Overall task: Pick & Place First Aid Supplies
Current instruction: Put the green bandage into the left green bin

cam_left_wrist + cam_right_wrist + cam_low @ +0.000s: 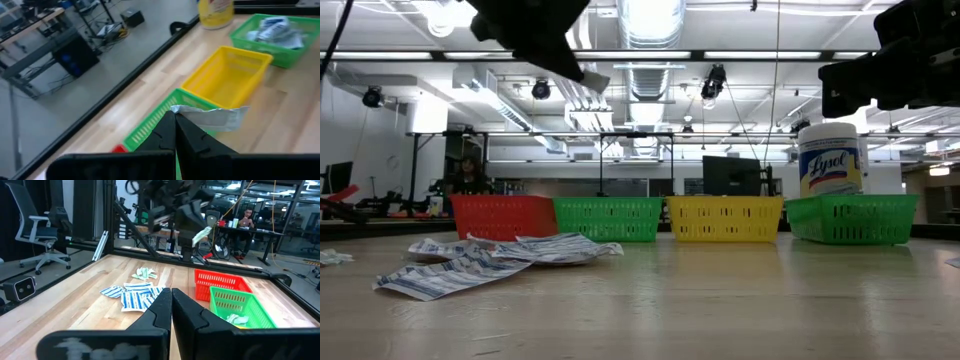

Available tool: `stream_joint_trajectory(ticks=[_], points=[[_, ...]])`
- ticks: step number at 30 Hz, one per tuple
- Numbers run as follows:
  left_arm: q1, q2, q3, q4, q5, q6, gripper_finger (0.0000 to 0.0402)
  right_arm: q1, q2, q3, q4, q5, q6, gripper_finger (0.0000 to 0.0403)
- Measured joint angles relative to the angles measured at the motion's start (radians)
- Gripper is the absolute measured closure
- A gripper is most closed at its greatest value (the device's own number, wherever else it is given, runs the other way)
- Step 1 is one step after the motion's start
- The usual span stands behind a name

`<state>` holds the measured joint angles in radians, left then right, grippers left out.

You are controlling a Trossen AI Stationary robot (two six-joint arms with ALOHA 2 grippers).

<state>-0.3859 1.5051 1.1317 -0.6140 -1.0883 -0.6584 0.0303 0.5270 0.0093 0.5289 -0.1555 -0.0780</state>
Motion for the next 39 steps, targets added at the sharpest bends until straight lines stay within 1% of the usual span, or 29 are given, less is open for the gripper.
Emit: stream_joint_trajectory(ticks=[9,12,17,28,36,39], points=[[0.134,0.0,0.131,-0.16,0.04,0.004,0.0401,0.0,0.0,0.0,0.0,0.0,0.0,0.0394],[0.175,0.0,0.16,-0.191,0.073,-0.013,0.0401,0.0,0.0,0.0,0.0,0.0,0.0,0.0394],[0.267,0.0,0.19,-0.207,0.191,-0.035,0.0401,0.0,0.0,0.0,0.0,0.0,0.0,0.0394],[0.488,0.0,0.211,-0.233,0.556,-0.125,0.0401,0.0,0.0,0.0,0.0,0.0,0.0,0.0394],[0.595,0.01,0.207,-0.243,0.72,-0.19,0.0401,0.0,0.0,0.0,0.0,0.0,0.0,0.0394],[0.622,0.04,0.215,-0.243,0.781,-0.201,0.0402,0.0,0.0,0.0,0.0,0.0,0.0,0.0394]])
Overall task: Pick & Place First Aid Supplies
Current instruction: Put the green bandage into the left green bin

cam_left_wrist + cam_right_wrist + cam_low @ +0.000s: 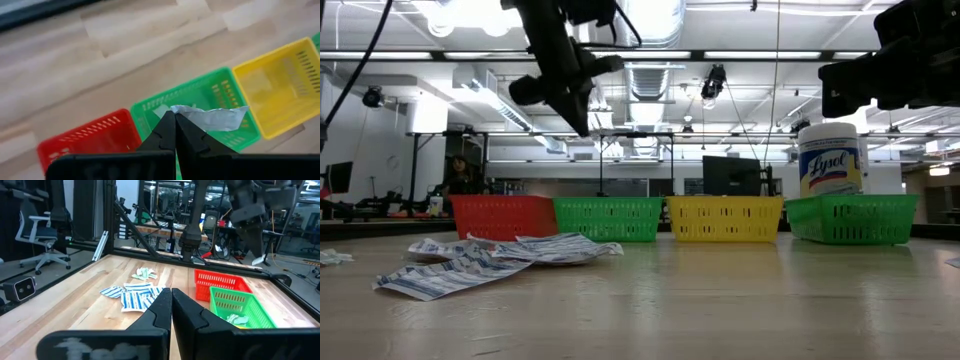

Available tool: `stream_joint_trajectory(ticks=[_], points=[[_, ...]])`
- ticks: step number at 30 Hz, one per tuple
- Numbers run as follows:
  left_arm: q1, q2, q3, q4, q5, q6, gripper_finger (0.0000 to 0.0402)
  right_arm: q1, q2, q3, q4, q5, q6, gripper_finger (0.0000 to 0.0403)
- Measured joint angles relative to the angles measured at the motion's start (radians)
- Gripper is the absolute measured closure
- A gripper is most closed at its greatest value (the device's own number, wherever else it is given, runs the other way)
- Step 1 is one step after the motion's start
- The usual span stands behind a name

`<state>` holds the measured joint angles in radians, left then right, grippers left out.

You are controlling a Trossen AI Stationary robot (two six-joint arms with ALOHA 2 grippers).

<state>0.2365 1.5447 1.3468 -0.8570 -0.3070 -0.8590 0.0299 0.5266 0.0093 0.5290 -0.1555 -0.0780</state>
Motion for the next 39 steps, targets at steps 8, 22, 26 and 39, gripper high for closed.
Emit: stream_joint_trajectory(ticks=[8,22,26,39], points=[[0.063,0.098,0.03,-0.01,0.18,-0.008,0.0402,0.0,0.001,0.0,0.0,0.0,0.0,0.0394],[0.118,0.258,0.114,-0.046,0.347,-0.013,0.0402,0.0,0.001,0.0,0.0,0.0,0.0,0.0394],[0.118,0.296,0.157,-0.096,0.351,-0.005,0.0402,0.0,0.001,0.0,-0.001,-0.001,0.0,0.0394],[0.114,0.319,0.171,-0.124,0.33,-0.028,0.0402,0.0,0.001,0.0,-0.001,-0.001,0.0,0.0394]])
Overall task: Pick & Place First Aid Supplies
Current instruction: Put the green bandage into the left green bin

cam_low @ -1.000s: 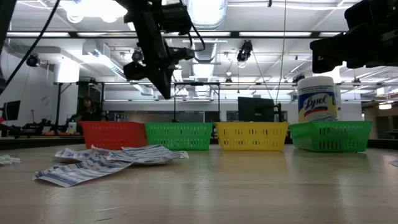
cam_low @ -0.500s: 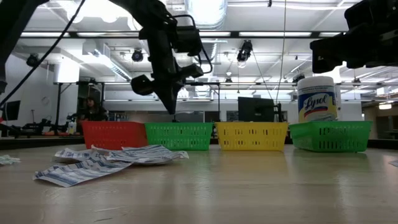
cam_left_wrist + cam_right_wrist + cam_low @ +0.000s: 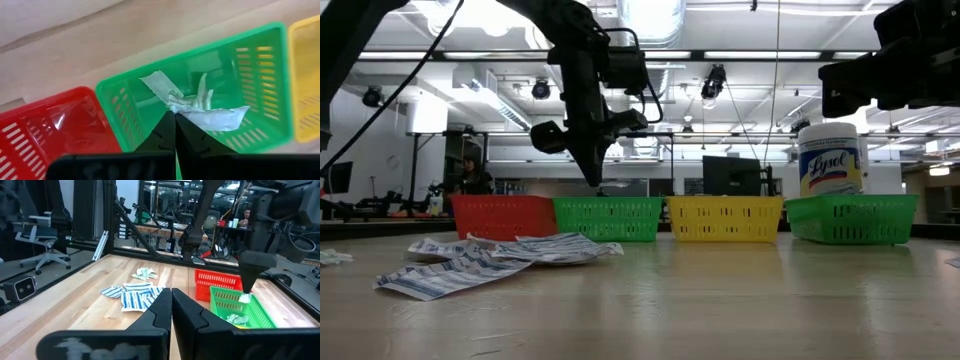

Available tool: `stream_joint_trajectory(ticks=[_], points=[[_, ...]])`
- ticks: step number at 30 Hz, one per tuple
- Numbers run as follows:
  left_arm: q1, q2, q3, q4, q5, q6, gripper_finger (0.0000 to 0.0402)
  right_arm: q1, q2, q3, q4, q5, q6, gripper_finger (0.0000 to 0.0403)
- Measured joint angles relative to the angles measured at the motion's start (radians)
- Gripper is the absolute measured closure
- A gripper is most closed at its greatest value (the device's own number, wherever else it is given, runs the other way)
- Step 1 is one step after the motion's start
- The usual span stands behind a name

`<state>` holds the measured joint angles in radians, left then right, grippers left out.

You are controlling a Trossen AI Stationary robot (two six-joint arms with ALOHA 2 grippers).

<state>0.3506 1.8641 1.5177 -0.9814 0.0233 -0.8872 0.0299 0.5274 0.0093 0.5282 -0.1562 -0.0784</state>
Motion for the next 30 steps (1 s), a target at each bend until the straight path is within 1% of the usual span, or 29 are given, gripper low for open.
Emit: stream_joint_trajectory(ticks=[12,20,30], points=[[-0.014,0.097,-0.02,0.022,0.005,-0.008,0.0402,0.0,0.0,0.0,0.0,0.001,-0.002,0.0394],[-0.014,0.101,-0.02,0.039,0.005,0.001,0.0401,0.0,0.0,0.0,0.0,0.001,-0.003,0.0394],[-0.014,0.101,-0.02,0.047,0.005,0.08,0.0398,0.0,0.0,0.0,0.0,0.001,-0.002,0.0394]])
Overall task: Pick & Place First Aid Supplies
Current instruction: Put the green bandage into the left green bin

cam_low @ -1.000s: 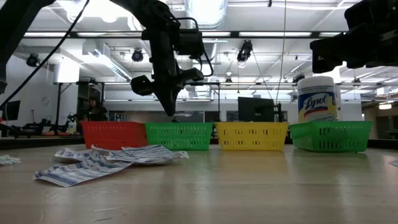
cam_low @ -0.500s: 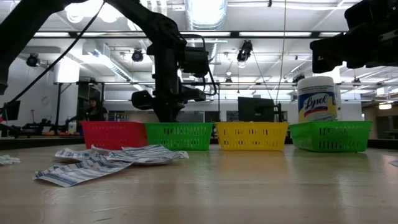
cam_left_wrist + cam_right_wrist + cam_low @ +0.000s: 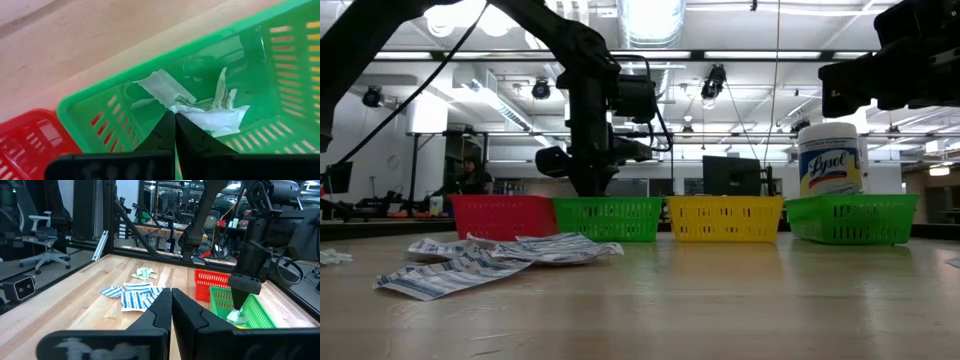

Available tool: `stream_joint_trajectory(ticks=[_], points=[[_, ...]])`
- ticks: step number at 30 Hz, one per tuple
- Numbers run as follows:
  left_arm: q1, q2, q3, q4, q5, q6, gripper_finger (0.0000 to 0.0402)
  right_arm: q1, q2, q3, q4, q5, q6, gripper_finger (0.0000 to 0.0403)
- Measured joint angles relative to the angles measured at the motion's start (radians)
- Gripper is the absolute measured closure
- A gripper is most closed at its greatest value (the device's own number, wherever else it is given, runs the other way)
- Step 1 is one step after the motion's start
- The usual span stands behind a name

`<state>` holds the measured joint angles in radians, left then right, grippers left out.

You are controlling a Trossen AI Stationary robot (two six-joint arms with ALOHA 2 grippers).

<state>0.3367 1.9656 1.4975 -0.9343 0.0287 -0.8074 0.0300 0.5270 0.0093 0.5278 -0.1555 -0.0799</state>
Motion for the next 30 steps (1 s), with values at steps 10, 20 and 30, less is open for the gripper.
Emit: stream_joint_trajectory(ticks=[10,20,30], points=[[0.0,0.0,0.0,0.0,0.0,0.046,0.0322,0.0,0.0,0.0,0.0,0.0,0.002,0.0394],[0.0,-0.003,0.013,-0.001,0.014,0.046,0.0259,0.0,0.0,0.0,0.0,0.0,0.002,0.0394],[0.0,-0.077,0.042,-0.002,0.016,0.051,0.0259,0.0,-0.001,0.0,0.002,0.0,0.002,0.0394]])
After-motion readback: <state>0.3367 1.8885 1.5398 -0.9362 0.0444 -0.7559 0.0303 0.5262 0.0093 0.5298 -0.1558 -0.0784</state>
